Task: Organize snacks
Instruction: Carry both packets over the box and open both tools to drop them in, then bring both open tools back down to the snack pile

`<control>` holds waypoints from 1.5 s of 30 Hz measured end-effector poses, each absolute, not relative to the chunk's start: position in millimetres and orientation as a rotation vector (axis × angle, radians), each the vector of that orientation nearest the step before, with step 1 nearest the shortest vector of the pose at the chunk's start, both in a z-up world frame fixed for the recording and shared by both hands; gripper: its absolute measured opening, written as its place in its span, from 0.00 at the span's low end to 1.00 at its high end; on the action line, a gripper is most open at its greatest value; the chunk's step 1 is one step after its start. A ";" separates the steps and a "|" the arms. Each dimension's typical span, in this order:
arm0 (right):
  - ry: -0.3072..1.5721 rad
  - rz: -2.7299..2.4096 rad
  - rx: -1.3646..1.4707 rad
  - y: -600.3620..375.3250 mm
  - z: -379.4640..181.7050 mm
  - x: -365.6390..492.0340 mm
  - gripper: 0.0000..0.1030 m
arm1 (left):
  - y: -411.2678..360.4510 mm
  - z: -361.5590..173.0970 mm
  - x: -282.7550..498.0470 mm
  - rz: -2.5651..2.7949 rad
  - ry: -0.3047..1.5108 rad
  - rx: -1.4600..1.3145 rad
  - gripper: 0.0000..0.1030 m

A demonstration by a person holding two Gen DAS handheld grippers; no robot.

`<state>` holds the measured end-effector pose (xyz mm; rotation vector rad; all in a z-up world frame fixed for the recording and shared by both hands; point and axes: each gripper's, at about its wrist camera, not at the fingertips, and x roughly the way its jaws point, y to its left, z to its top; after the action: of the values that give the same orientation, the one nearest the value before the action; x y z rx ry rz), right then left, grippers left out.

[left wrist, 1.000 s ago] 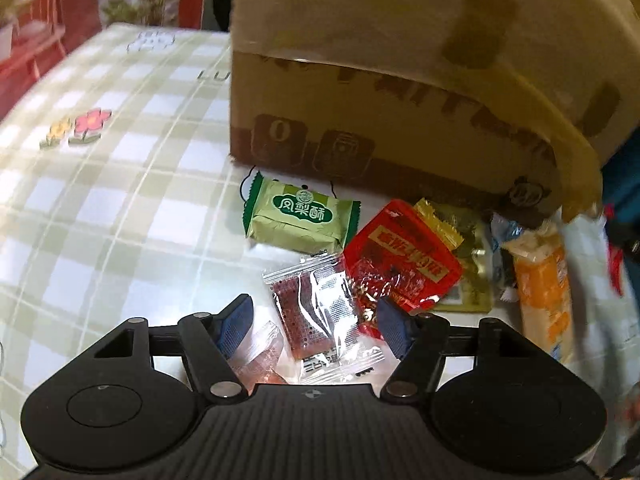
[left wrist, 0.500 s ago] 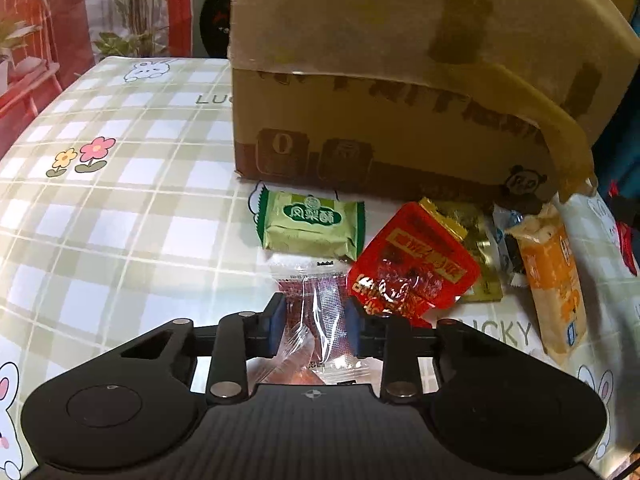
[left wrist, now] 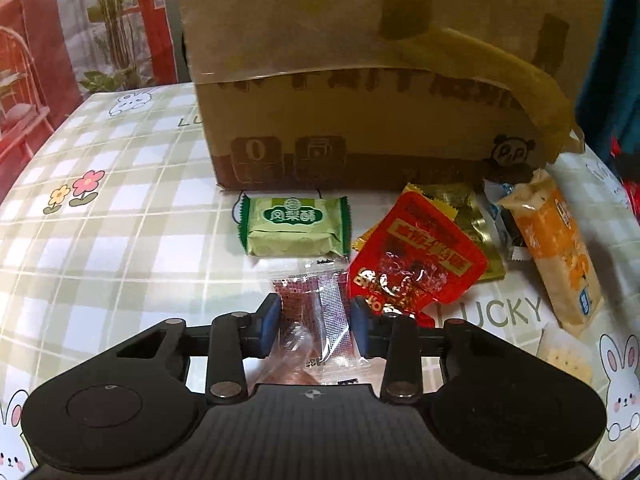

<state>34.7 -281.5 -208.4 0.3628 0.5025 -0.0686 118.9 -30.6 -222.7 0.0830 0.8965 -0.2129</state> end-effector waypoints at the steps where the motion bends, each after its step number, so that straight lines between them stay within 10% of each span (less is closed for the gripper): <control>1: 0.502 -0.067 0.362 -280.7 -207.7 34.4 0.42 | -27.4 -221.3 118.7 -0.213 0.893 0.069 0.38; 35: 0.262 0.083 0.186 -243.8 -50.0 140.3 0.43 | -57.5 -27.8 222.5 -0.331 0.396 -0.056 0.42; 39: 0.330 0.056 0.198 -240.1 -58.3 156.9 0.67 | -62.7 -40.9 246.4 -0.341 0.451 -0.053 0.56; 45: 0.328 0.071 0.229 -240.4 -62.6 139.0 0.67 | -36.2 -45.6 228.4 -0.352 0.486 -0.046 0.61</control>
<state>139.0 -240.4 -62.6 0.2286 0.3280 0.0711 228.4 -36.2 -45.6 -0.0460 0.4858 -0.3516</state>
